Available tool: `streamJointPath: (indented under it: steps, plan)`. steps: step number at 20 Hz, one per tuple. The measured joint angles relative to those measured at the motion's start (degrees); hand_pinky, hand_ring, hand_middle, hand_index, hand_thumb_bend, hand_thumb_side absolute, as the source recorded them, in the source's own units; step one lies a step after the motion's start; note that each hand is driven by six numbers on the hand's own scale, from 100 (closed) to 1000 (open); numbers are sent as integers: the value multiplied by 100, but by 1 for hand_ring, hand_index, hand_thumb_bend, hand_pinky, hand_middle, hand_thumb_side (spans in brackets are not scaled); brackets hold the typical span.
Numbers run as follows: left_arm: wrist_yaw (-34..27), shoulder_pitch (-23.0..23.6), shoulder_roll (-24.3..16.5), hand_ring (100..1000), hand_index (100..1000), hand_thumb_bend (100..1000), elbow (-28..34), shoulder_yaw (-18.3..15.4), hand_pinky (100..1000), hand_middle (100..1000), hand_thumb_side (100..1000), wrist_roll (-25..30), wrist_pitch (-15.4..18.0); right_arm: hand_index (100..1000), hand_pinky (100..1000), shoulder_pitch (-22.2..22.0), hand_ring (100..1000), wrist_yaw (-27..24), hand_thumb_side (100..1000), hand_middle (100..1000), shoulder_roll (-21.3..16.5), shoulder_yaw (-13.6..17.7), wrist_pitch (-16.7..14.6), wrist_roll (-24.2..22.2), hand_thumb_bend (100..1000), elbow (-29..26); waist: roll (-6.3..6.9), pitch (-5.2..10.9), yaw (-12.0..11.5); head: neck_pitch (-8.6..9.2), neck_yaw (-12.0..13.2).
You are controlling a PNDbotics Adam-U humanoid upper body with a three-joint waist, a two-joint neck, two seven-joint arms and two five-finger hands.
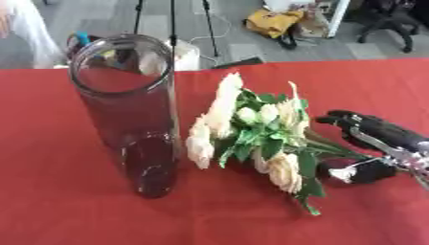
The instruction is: Arrange flowers into the vase.
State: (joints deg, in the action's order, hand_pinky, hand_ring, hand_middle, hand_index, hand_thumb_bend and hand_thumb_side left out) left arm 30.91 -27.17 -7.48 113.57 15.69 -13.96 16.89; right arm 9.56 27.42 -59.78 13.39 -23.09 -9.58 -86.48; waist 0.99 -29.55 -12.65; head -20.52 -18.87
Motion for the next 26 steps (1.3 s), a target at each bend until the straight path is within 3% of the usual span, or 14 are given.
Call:
streamJointPath:
  steps: [7, 15, 19, 26]
  plan:
    - [0, 0, 1, 721, 781, 100, 0, 13, 600, 716, 736, 12, 4, 819, 835, -7, 981, 10, 575, 100, 7, -1, 21, 90, 345, -5, 15, -8, 12, 0, -10]
    - [0, 0, 2, 719, 776, 100, 0, 32, 593, 715, 737, 50, -2, 797, 743, -49, 953, -75, 605, 100, 10, -3, -14, 160, 220, -33, 15, -9, 32, 1, -12]
    - [0, 0, 2, 719, 776, 100, 0, 33, 594, 715, 734, 52, -3, 789, 746, -57, 915, -174, 632, 100, 11, -3, -16, 162, 100, -55, -2, -9, 11, 0, -8]
    - [0, 0, 2, 720, 774, 100, 0, 33, 592, 717, 735, 57, -6, 784, 736, -91, 903, -396, 613, 100, 15, -4, -20, 194, 100, -126, -30, -9, -14, 0, -8]
